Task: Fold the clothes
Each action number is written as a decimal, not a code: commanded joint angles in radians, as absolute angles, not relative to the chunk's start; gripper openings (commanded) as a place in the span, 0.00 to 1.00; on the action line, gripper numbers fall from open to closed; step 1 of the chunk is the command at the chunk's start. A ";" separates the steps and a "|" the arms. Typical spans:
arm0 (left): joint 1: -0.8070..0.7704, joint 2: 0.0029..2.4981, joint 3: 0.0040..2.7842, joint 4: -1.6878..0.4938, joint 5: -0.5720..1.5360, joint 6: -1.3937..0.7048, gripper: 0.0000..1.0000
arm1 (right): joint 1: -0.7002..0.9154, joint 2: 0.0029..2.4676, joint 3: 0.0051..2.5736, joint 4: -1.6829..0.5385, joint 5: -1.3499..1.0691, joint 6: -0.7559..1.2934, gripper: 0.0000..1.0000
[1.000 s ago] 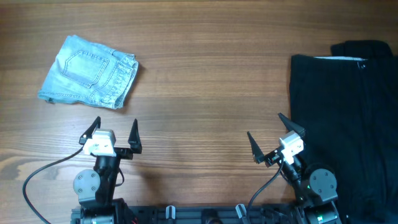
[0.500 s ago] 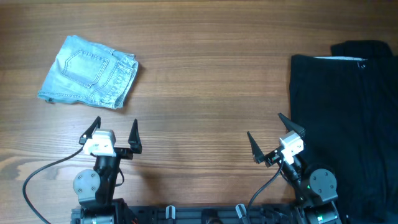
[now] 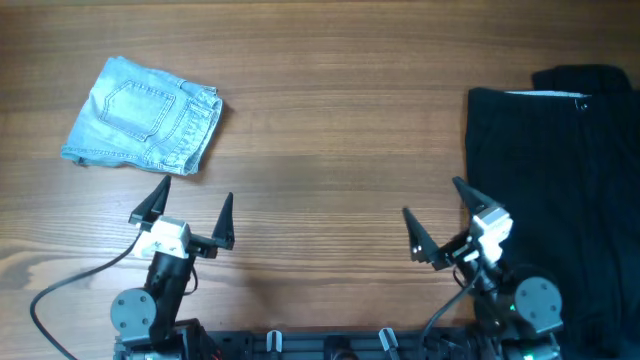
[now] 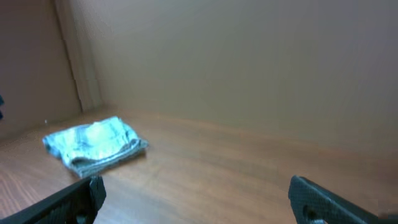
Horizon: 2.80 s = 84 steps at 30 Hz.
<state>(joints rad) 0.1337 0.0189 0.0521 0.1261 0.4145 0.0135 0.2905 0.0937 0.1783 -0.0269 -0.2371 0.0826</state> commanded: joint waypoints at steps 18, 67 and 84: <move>0.142 1.095 1.124 -0.528 0.550 -0.094 1.00 | 0.252 1.378 1.137 -0.694 -0.315 0.330 1.00; -0.121 1.265 1.124 -0.671 0.295 -0.147 1.00 | -0.024 2.121 1.406 -0.517 0.315 0.281 0.04; 0.024 1.082 1.188 -0.723 0.294 -0.218 1.00 | 0.173 1.583 1.489 -0.622 -0.153 0.026 0.04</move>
<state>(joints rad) -0.0441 1.1831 1.1210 -0.7055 0.2852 -0.1932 0.0048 1.6714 1.4624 -0.6151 0.0486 0.0799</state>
